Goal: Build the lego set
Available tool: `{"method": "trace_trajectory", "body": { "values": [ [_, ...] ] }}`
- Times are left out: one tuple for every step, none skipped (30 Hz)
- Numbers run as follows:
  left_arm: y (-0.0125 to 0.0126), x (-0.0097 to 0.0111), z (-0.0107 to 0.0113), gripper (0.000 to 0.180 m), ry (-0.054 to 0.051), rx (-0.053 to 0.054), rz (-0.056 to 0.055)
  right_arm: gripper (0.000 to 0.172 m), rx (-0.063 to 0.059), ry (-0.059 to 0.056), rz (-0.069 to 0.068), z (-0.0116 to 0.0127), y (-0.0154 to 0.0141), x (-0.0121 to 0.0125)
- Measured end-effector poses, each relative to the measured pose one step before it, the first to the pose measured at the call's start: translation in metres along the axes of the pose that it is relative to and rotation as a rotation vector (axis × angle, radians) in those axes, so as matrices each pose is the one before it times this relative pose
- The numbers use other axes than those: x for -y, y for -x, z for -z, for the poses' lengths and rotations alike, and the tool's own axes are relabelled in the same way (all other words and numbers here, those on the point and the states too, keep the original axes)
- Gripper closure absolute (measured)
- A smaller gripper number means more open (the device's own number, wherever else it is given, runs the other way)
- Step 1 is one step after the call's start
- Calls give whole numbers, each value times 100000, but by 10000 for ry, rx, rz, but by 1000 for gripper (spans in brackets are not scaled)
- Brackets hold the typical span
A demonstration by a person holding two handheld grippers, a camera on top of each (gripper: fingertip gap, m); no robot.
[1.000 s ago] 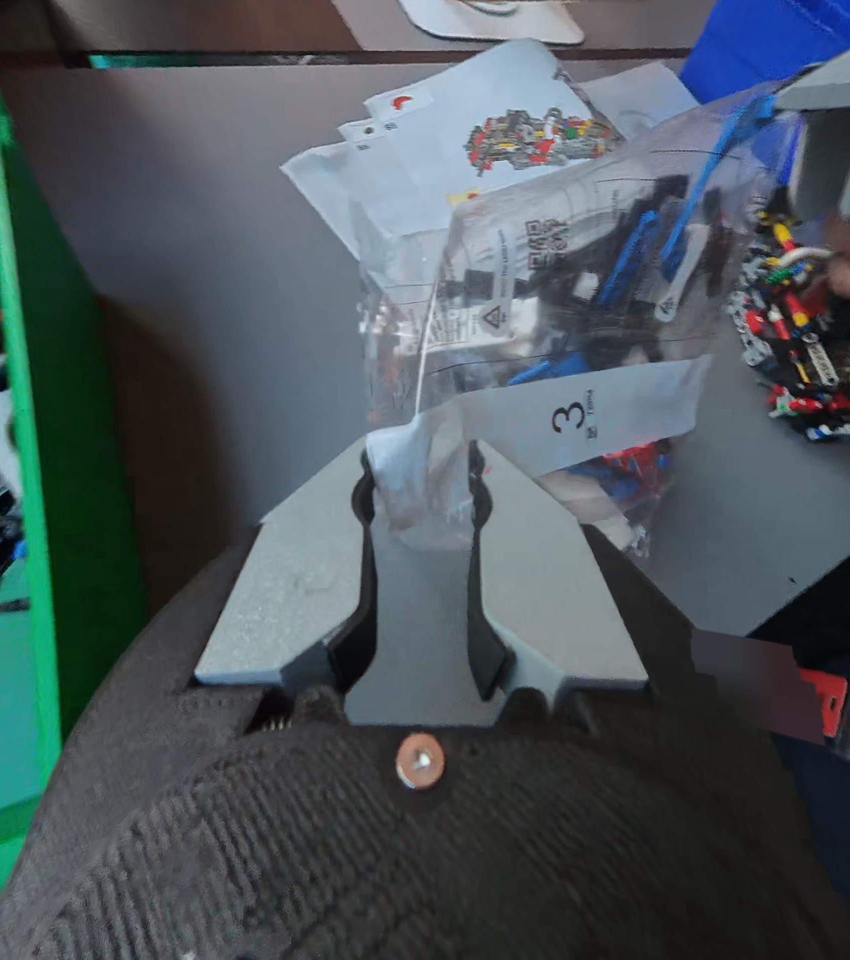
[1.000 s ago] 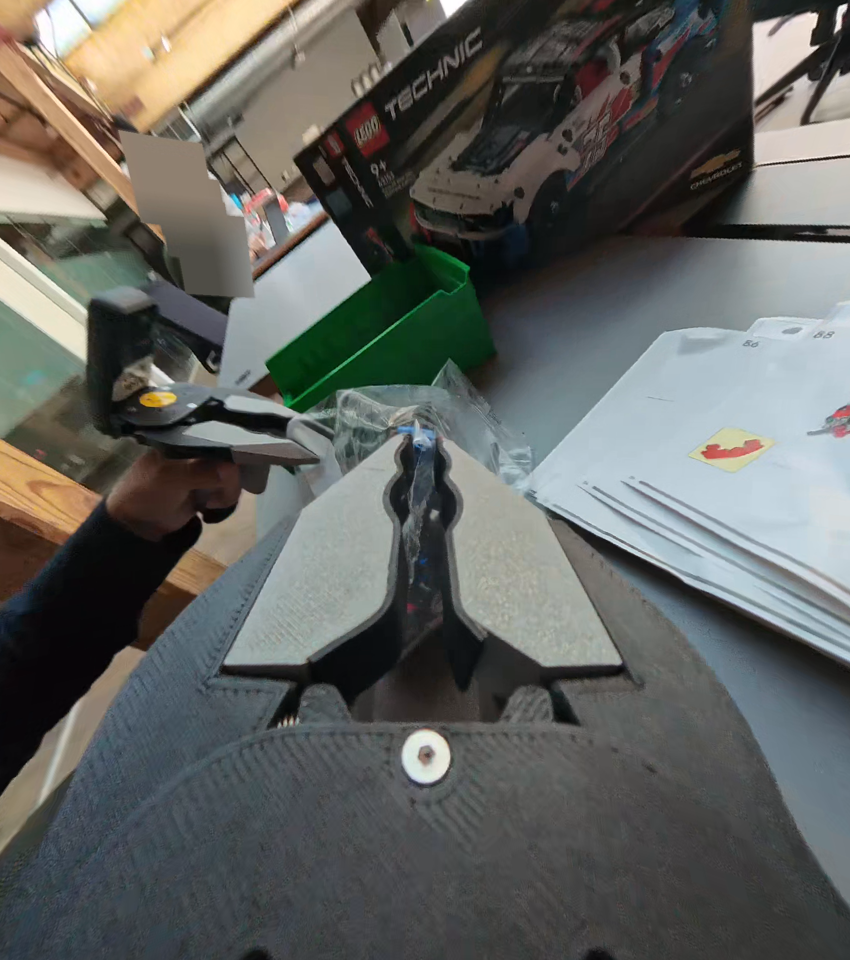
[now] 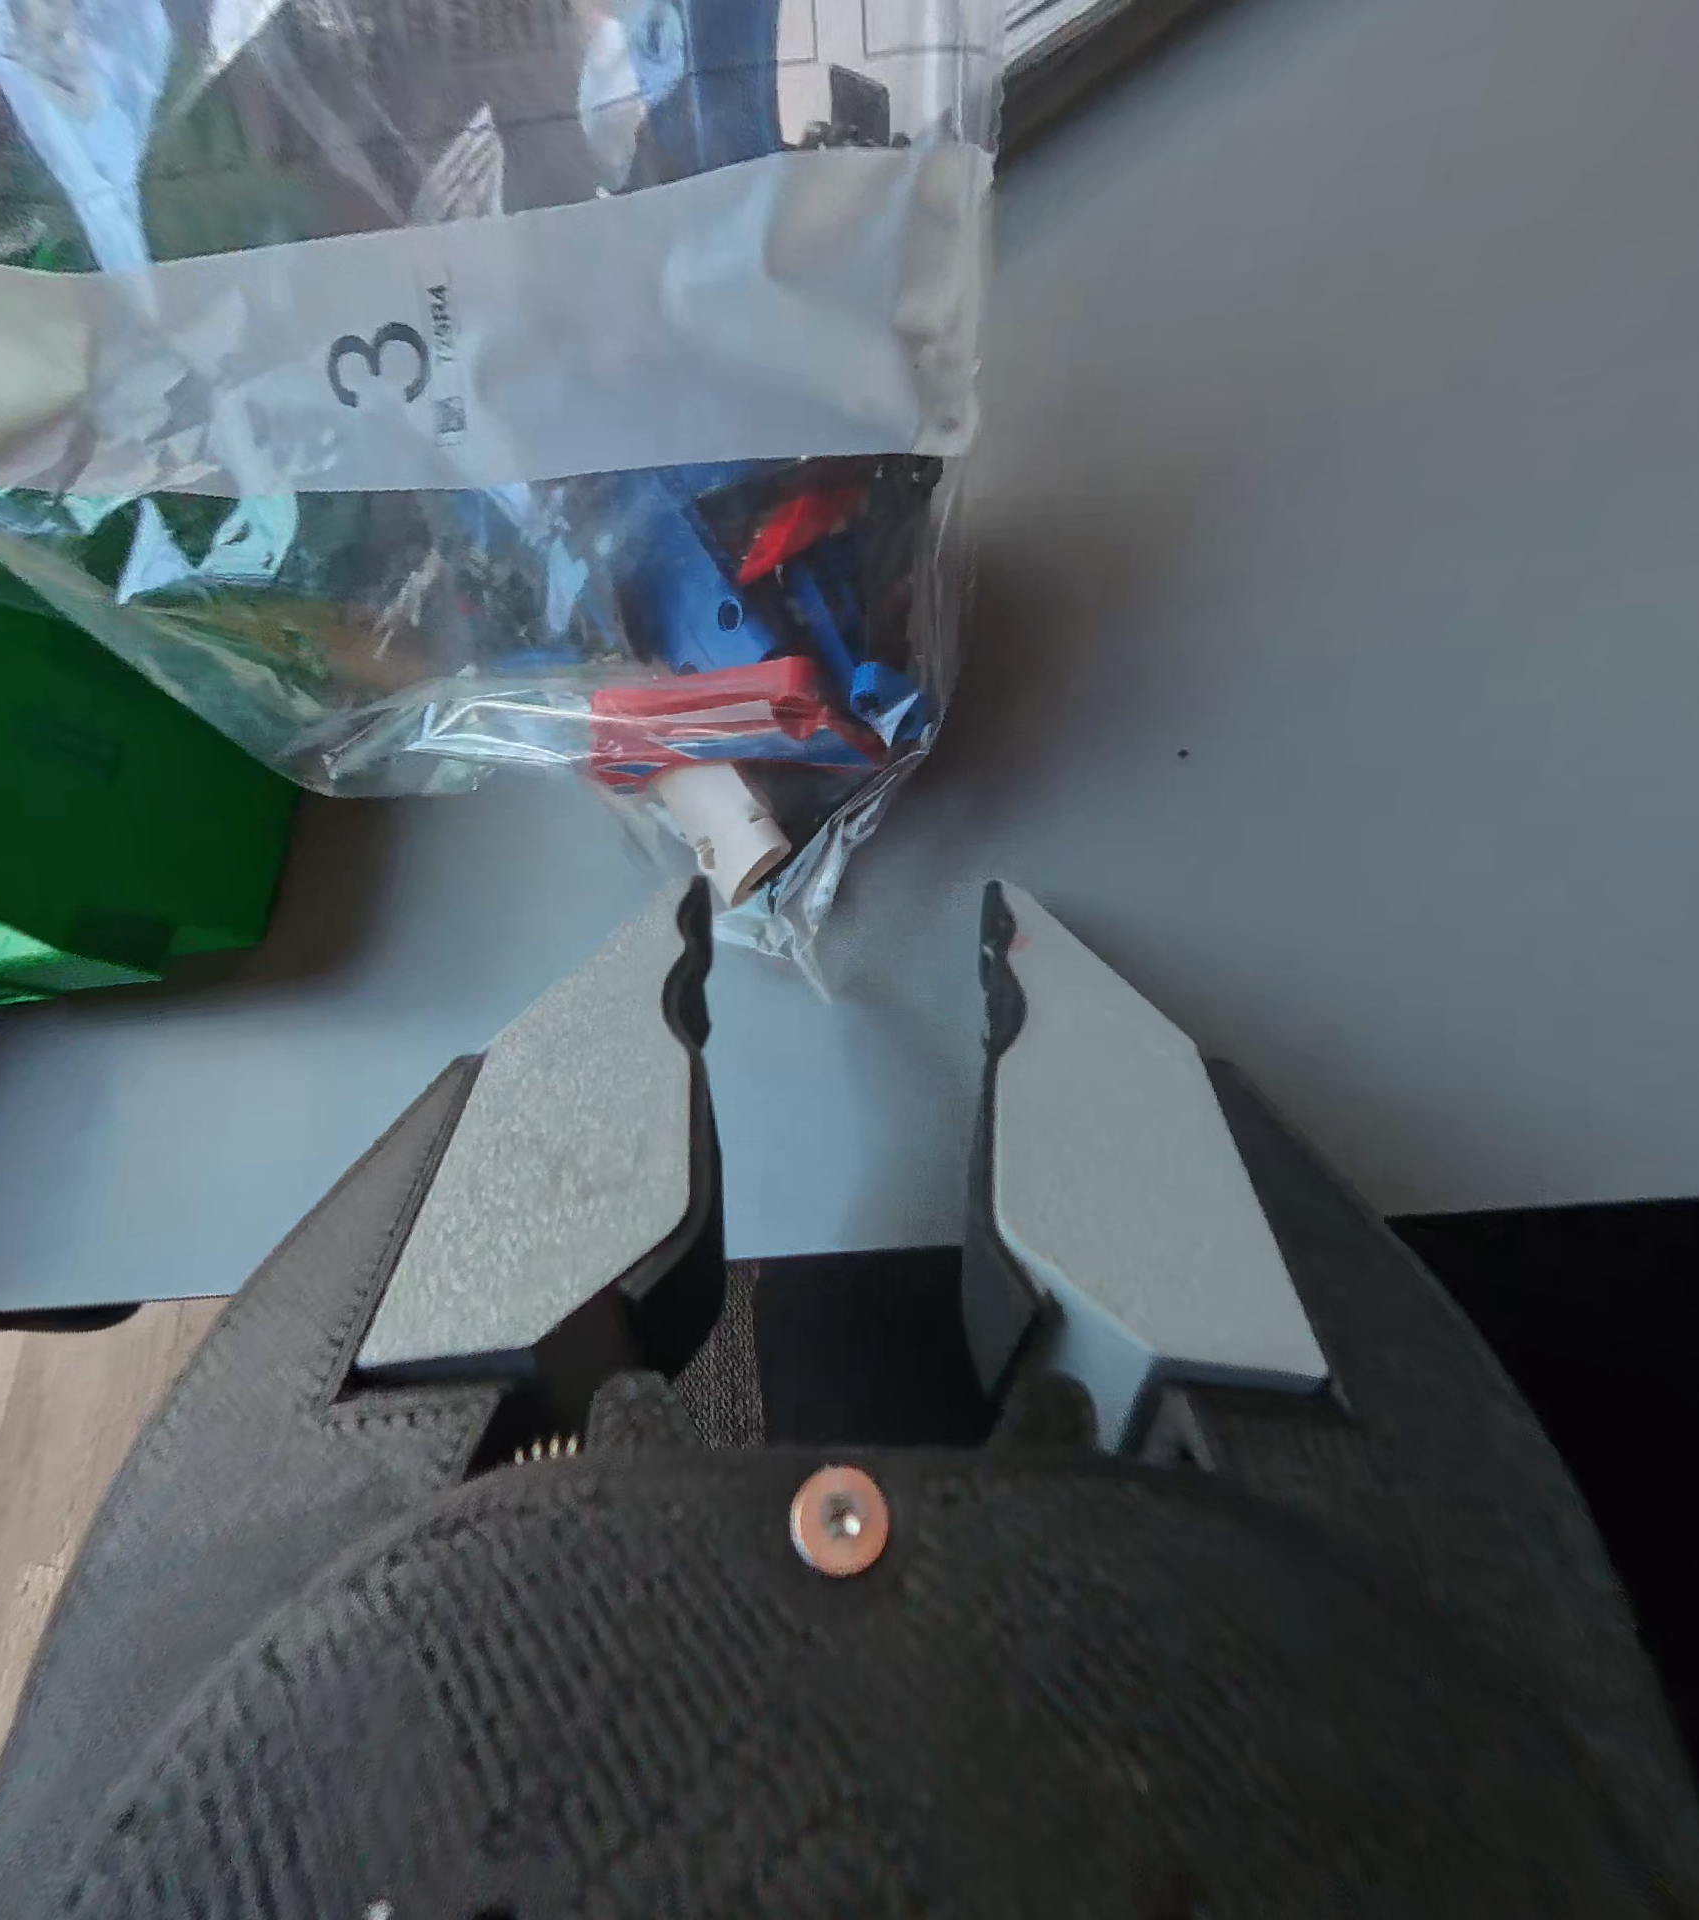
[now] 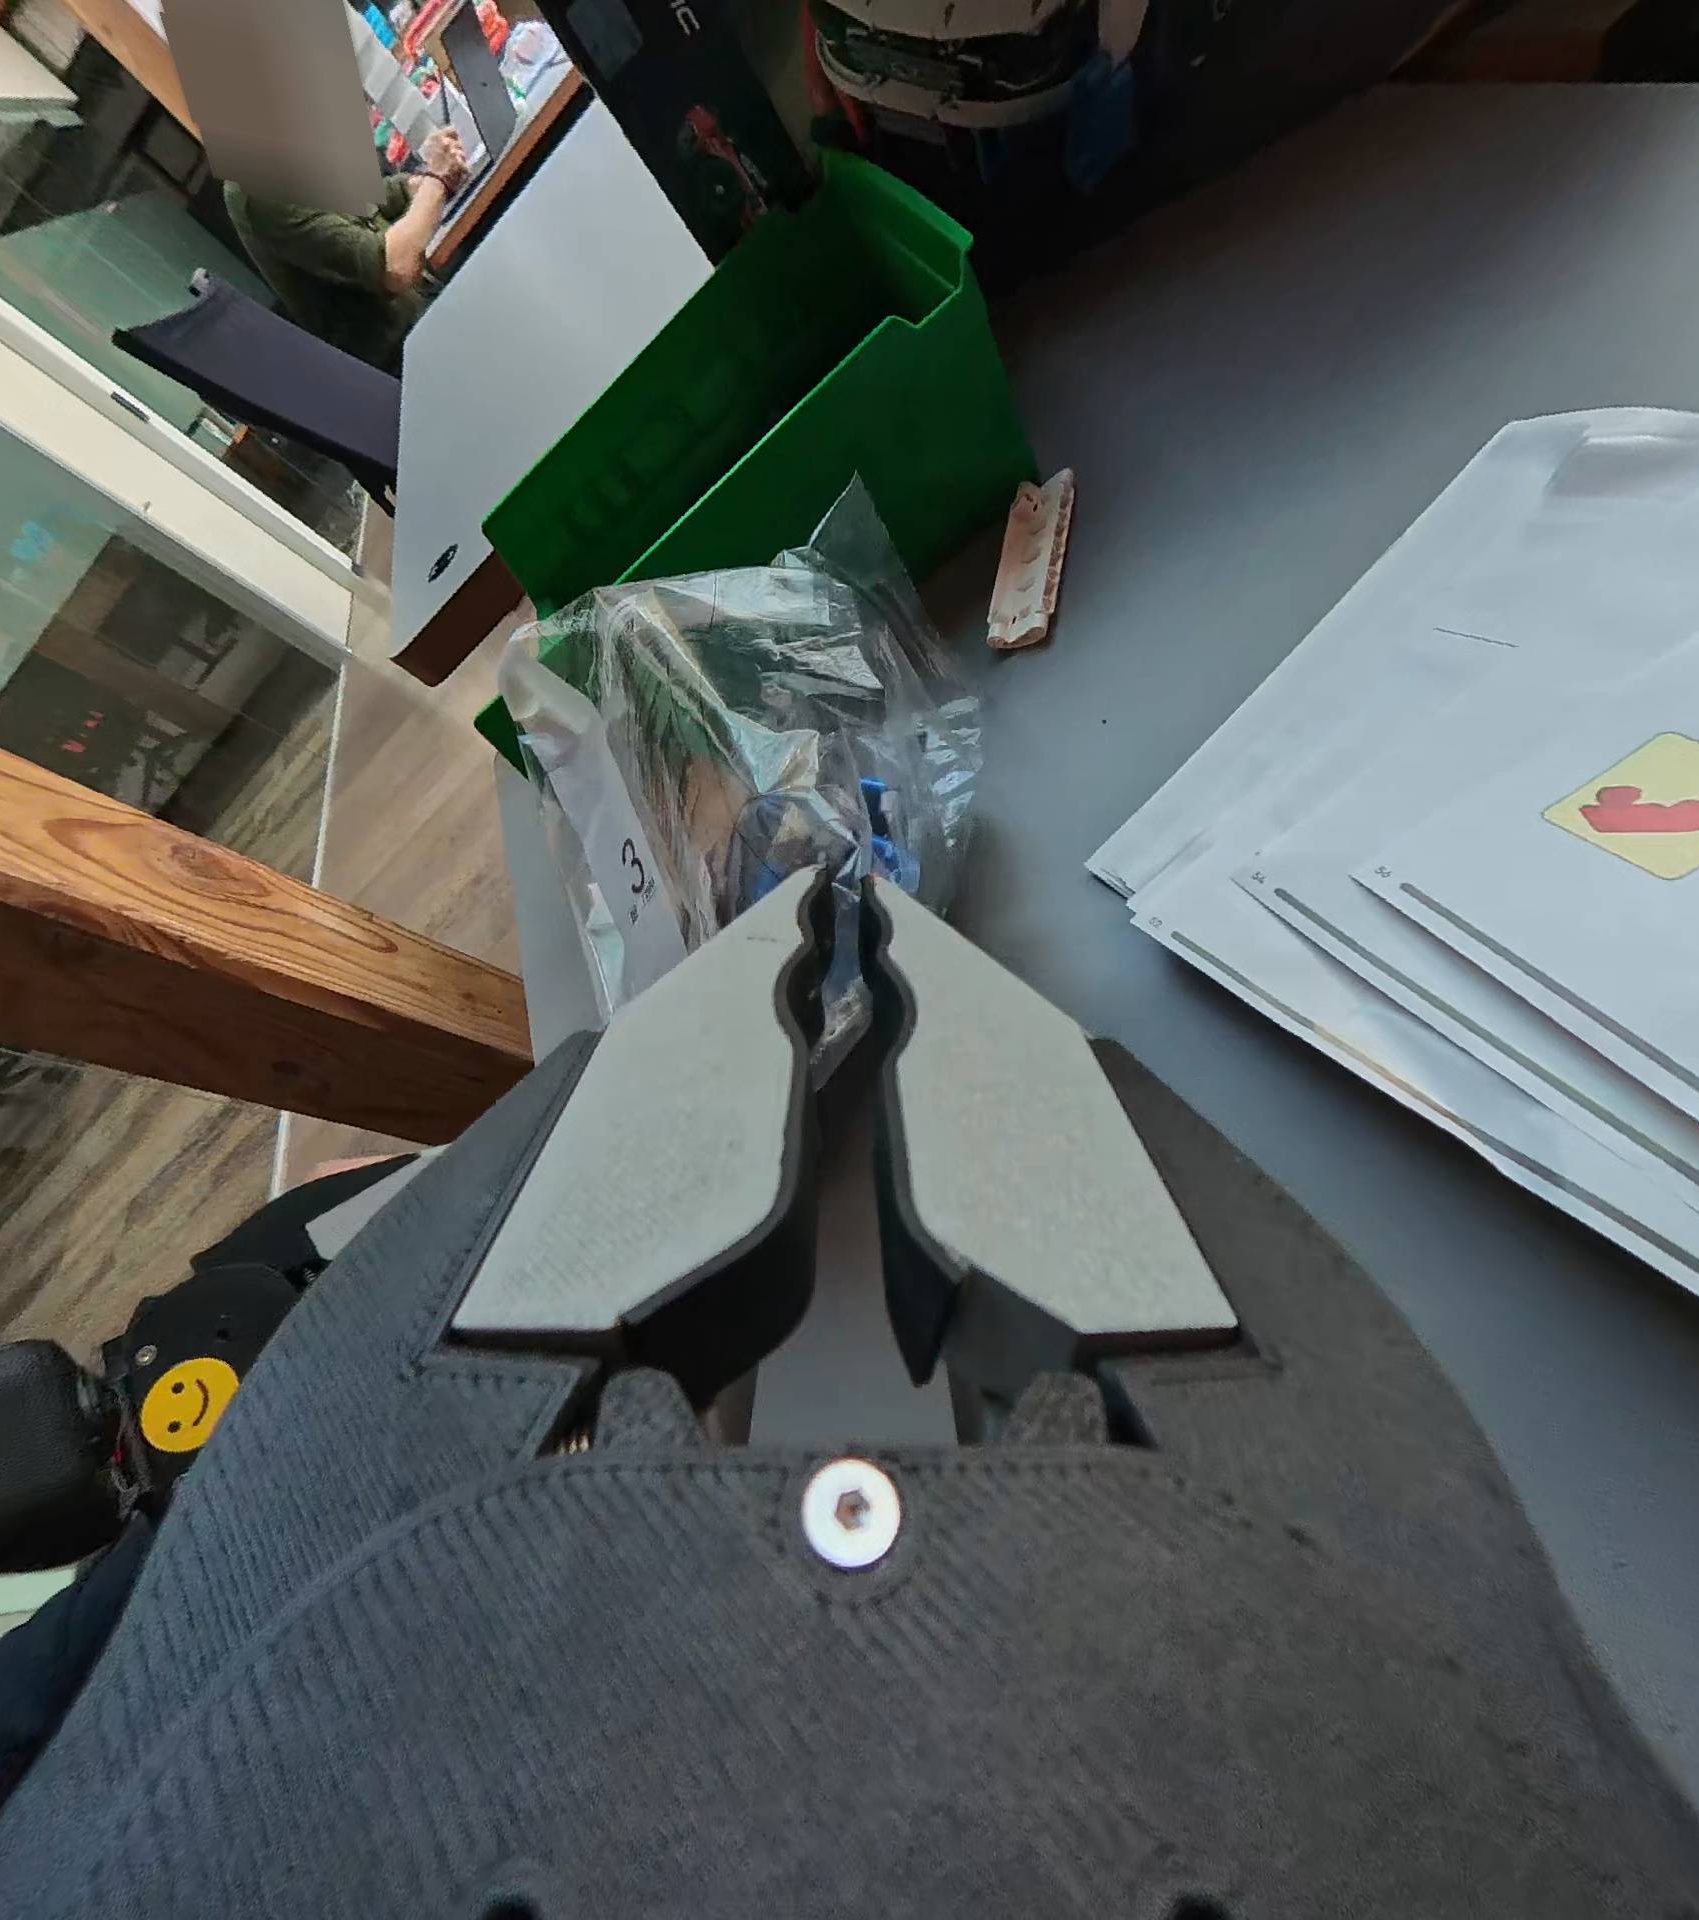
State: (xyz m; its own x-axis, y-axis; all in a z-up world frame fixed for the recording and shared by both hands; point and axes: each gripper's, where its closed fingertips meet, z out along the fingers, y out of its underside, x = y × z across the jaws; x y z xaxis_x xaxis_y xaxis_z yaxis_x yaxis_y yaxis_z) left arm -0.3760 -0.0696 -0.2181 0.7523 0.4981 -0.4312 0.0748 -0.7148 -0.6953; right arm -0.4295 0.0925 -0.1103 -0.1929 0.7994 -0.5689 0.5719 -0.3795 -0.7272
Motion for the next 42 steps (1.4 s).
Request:
{"method": "trace_trajectory", "body": {
  "values": [
    [317, -92, 122, 136, -133, 162, -54, 171, 82, 44, -19, 6, 61, -119],
    [235, -540, -259, 140, 191, 56, -82, 171, 70, 30, -35, 14, 42, -98],
    [137, -639, -462, 144, 298, -31, -3, 171, 84, 21, -70, 28, 43, -89],
    [127, -50, -339, 154, -92, -21, 72, 171, 94, 13, -88, 14, 44, -65],
    [85, 204, -111, 159, -220, -65, -69, 171, 73, 22, -65, 8, 13, -55],
    [238, -78, -274, 167, 21, 54, -76, 171, 65, 32, -41, 13, 13, -62],
    [221, -167, -279, 174, 124, 50, -128, 171, 69, 66, -27, -34, 23, -113],
    [97, -51, -148, 177, 26, -19, -156, 172, 49, 75, -15, -42, 17, -100],
    [59, -46, 1, 180, 40, -75, -114, 172, 30, 87, -1, -54, 4, -68],
    [135, 38, 210, 180, -18, -76, -105, 172, 13, 130, 25, -20, 34, -64],
    [90, 88, 351, 180, -35, -158, -77, 172, -52, 125, 85, 8, -3, 16],
    [144, 226, 501, 180, -96, -168, -53, 172, -84, 92, 122, 55, -27, 146],
    [249, 322, 627, 180, -113, -120, -40, 172, -81, 92, 117, 90, -13, 236],
    [169, 362, 672, 180, -105, -206, -16, 171, -62, 109, 89, 74, 9, 279],
    [15, 318, 597, 180, -76, -328, 37, 171, -31, 150, 47, -7, 43, 266],
    [80, 229, 469, 180, -33, -271, 15, 171, -19, 194, 41, -69, 83, 240],
    [263, 193, 349, 180, -16, -144, -62, 171, -38, 208, 58, -129, 84, 244],
    [471, 155, 280, 180, 17, -36, -102, 171, -53, 234, 55, -174, 89, 217],
    [346, 150, 244, 180, 35, -173, -38, 171, -74, 256, 39, -191, 38, 197],
    [228, 242, 268, 180, -34, -302, 102, 171, -86, 237, 6, -151, -24, 246],
    [301, 255, 323, 180, -34, -268, 146, 171, -56, 218, -40, -122, -21, 256],
    [339, 221, 373, 180, 13, -220, 70, 171, -56, 230, -35, -64, 1, 242],
    [384, 262, 403, 180, -14, -168, 43, 171, -67, 206, 1, -35, 21, 231],
    [470, 242, 364, 180, -16, -85, -23, 171, -89, 220, 26, -40, 23, 182],
    [431, 117, 227, 180, 43, -88, -22, 171, -79, 227, 11, -70, 15, 120],
    [363, 130, 124, 180, -16, -109, 32, 171, -81, 230, -22, -114, -41, 46],
    [210, 37, 18, 180, 16, -160, 26, 171, -86, 250, -38, -134, -133, -30],
    [12, 32, 12, 180, 17, -201, 0, 171, -36, 257, -95, -122, -146, -72],
    [60, 47, 41, 180, 16, -111, -29, 171, 22, 215, -146, -87, -115, -47],
    [107, 53, 119, 180, 29, -49, -43, 172, 93, 150, -173, 2, -24, 30],
    [109, 119, 168, 180, 19, -67, -48, 172, 119, 115, -166, 51, 45, 95],
    [135, 188, 196, 180, 3, -89, -63, 172, 85, 97, -117, 103, 60, 137],
    [290, 233, 217, 180, -3, -39, -37, 172, 31, 118, -72, 105, 33, 123],
    [361, 226, 204, 180, 16, -51, -24, 172, -29, 166, -46, 37, -25, 76],
    [463, 216, 197, 180, 27, -24, -19, 172, -55, 207, -44, -9, -55, 26],
    [416, 231, 216, 180, 30, -50, -26, 172, -49, 213, -66, 1, -42, 18],
    [353, 205, 234, 180, 37, -75, -27, 172, -16, 194, -77, 45, 24, 40],
    [444, 160, 265, 180, 59, 11, -42, 172, 37, 165, -49, 108, 156, 58],
    [438, 180, 292, 180, 31, 33, -54, 172, 37, 137, -13, 161, 180, 98],
    [346, 206, 308, 180, 3, -18, -18, 172, 47, 95, -14, 175, 200, 149],
    [392, 246, 301, 180, -31, 40, -7, 172, 55, 36, -36, 179, 195, 222],
    [344, 222, 263, 180, -20, 30, -24, 172, 35, 2, -28, 156, 174, 249]
  ]
}}
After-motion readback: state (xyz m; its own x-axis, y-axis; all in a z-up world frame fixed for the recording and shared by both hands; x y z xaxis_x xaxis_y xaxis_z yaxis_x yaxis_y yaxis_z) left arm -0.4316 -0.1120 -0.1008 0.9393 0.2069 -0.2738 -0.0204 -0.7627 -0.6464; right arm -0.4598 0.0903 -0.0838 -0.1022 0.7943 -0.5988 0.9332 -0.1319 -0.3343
